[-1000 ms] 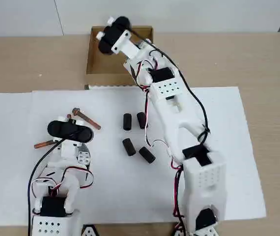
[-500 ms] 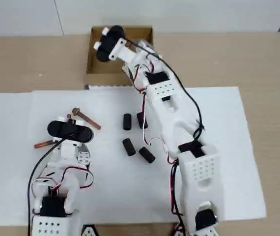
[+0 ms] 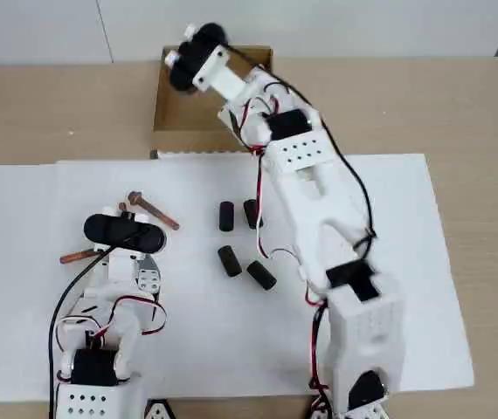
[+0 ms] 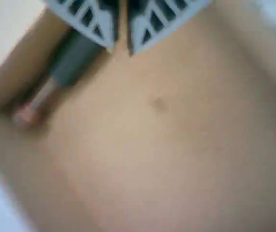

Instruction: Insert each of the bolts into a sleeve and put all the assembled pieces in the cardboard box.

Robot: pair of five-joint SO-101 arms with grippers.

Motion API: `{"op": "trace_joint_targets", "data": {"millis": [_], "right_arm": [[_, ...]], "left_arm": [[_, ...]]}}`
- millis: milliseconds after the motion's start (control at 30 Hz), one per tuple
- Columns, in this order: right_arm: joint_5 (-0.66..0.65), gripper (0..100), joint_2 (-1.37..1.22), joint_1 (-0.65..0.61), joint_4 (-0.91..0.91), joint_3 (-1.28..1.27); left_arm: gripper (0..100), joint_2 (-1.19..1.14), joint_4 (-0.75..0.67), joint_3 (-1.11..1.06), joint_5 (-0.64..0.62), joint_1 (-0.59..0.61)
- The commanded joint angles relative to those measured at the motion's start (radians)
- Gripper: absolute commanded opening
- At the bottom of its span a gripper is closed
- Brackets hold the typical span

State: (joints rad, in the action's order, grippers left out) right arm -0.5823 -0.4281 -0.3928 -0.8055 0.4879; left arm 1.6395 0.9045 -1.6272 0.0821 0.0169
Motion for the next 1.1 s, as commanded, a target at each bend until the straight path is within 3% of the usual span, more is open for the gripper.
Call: {"op": "trace_joint_targets", "data": {"millis": [0, 133, 600, 1067], "right_arm": [[0.1, 0.3, 0.153, 0.004, -0.191, 0.061], [0.19, 0.3, 0.245, -0.002, -0.392, 0.061], [0.488, 0.4, 0.352, -0.087, -0.84, 0.046], [0.629, 0.6, 0.082, -0.087, -0.835, -0.006]], "left_arm": [[1, 0.009, -0.017, 0.005, 0.005, 0.002], [1, 0.009, -0.017, 0.005, 0.005, 0.002], [1, 0.009, -0.017, 0.005, 0.005, 0.002], [1, 0.009, -0.017, 0.005, 0.005, 0.002]]}}
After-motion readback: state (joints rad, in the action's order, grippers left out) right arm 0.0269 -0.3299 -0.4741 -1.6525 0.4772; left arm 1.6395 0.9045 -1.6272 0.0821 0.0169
